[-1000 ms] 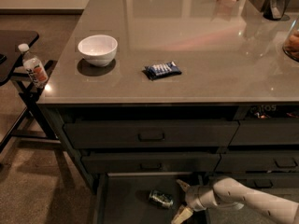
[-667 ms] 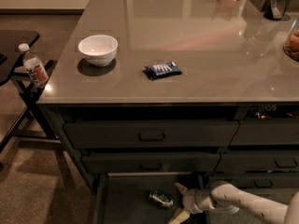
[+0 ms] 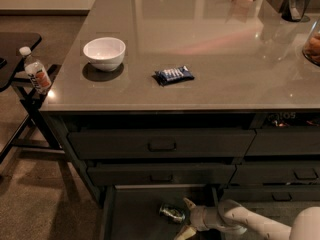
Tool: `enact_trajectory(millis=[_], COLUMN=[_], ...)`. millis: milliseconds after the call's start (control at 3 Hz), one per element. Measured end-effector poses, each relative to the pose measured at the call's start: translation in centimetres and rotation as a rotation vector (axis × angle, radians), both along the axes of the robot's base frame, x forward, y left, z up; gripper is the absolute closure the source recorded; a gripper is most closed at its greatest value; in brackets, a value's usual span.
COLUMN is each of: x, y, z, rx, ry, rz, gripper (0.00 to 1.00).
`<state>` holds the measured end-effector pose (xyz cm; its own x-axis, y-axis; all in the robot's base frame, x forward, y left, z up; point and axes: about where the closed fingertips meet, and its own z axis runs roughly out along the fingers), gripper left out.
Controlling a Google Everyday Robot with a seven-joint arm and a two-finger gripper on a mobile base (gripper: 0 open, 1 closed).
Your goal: Pick green can from bottom drawer and place on counter
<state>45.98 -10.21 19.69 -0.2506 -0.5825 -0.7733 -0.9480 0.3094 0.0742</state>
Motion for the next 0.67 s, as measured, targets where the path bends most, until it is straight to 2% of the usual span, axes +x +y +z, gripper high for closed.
enact_trajectory(millis=[667], x=[1.9], y=[2.1], z=[-4.2], rx=[0.026], ry=[-0.031], rz=[-0.038], gripper=[0.0])
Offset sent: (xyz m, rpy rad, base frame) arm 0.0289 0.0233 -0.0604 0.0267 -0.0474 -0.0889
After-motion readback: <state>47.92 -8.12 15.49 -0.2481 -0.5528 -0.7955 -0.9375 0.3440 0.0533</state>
